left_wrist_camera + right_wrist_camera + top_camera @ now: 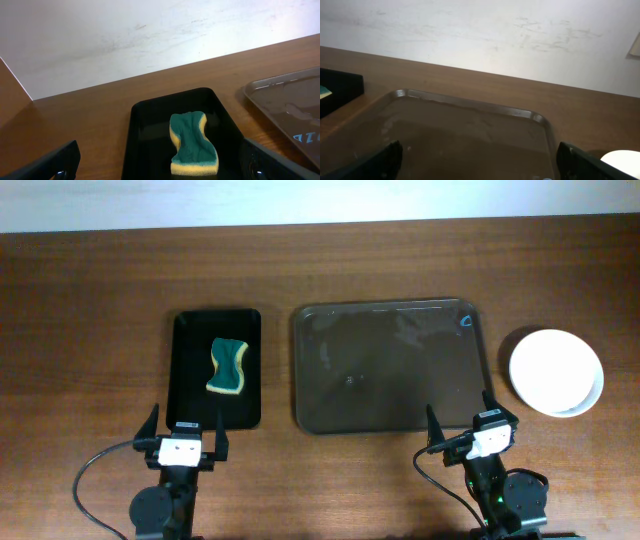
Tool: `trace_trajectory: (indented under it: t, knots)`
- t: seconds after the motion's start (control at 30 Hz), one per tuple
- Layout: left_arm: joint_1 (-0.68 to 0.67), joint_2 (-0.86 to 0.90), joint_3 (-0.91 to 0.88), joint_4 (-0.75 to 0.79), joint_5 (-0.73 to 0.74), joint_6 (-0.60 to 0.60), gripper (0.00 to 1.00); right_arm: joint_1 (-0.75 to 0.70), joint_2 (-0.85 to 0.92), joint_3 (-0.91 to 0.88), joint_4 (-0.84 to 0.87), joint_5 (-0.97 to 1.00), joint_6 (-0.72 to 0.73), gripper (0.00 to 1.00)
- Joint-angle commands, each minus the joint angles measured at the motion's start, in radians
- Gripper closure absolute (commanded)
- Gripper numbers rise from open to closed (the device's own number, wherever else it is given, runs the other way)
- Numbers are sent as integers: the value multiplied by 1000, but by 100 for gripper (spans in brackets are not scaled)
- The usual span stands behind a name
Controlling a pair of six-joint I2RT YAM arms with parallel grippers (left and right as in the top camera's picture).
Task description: Clean dirty plates on tray and stack at the side
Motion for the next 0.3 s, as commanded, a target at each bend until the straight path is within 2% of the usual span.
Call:
trace_trajectory:
  t: [0.0,0.27]
  knots:
    - [4,-10,-5,-4,-7,16,0,7,-7,-7,-2,8,-3,1]
    - [4,-10,-5,-4,-7,16,0,7,-7,-7,-2,8,-3,1]
